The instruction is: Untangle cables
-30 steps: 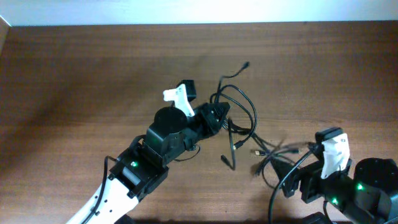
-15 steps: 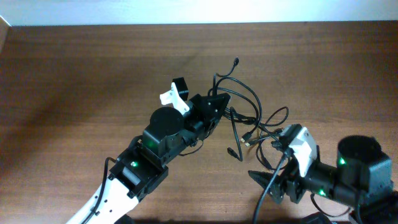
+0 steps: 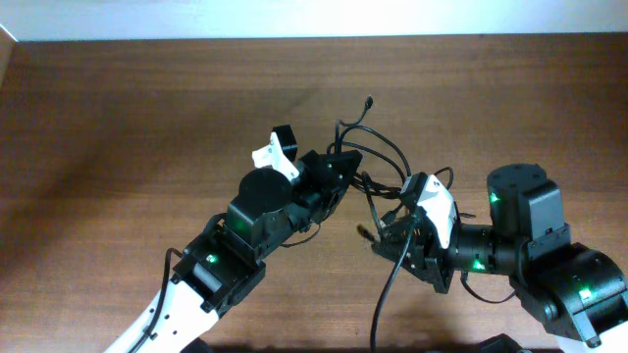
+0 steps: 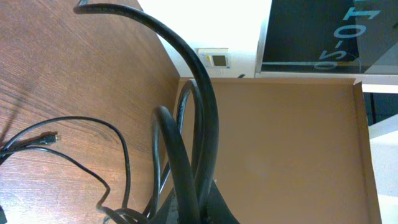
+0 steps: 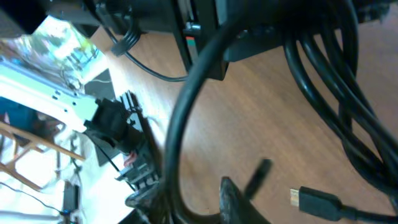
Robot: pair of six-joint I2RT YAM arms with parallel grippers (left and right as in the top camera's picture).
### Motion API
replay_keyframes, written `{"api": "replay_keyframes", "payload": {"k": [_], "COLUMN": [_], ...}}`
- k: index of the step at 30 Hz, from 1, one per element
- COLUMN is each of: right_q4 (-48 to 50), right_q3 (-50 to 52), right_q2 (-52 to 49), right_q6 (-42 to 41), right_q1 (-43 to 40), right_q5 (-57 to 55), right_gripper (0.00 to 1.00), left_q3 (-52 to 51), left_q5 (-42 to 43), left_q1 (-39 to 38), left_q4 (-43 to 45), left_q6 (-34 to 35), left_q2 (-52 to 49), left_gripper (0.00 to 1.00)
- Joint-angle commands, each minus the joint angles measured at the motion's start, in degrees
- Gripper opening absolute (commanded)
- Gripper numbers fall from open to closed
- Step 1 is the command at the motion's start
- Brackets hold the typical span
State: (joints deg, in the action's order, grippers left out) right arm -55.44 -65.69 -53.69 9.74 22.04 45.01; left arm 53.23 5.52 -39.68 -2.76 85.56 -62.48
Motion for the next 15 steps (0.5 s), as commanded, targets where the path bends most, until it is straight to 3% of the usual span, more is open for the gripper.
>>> {"api": "replay_keyframes", "payload": {"k": [1, 3, 5, 8, 13, 15], "right_q4": [0.04, 0.02, -0.02, -0.11, -0.2, -0.22], "right_q3": [-0.09, -0.09, -0.09, -0.11, -0.11, -0.11], "right_q2": [-0.04, -0.04, -0.04, -0.02, -0.02, -0.04], "right_q6": [0.55, -0.7, -3.28, -4.26, -7.69, -8.9], "right_q1": [-0.31, -0.31, -0.31, -0.31, -0.31, -0.31], "right_q5": [0.28, -2.25, -4.55, -5.29, -9.99, -11.5], "right_gripper": [0.11, 0.09, 0.07, 0.05, 0.04, 0.04], "left_q3": [0.81, 0.81, 0.81, 0.81, 0.81, 0.81], "left_q5": [-0.42, -0.42, -0.39, -0.39, 2.23, 8.41], "left_q1": [-0.02, -0.02, -0.02, -0.02, -0.02, -0.02], "left_q4": [0.52, 0.59, 0.55, 0.26, 0.24, 1.09], "left_q6": [0.96, -2.1, -14.45, -27.61, -42.05, -57.53], "left_q2": [0.33, 0.33, 0.33, 0.35, 0.35, 0.35], "left_gripper": [0.0, 0.0, 0.0, 0.0, 0.0, 0.0]}}
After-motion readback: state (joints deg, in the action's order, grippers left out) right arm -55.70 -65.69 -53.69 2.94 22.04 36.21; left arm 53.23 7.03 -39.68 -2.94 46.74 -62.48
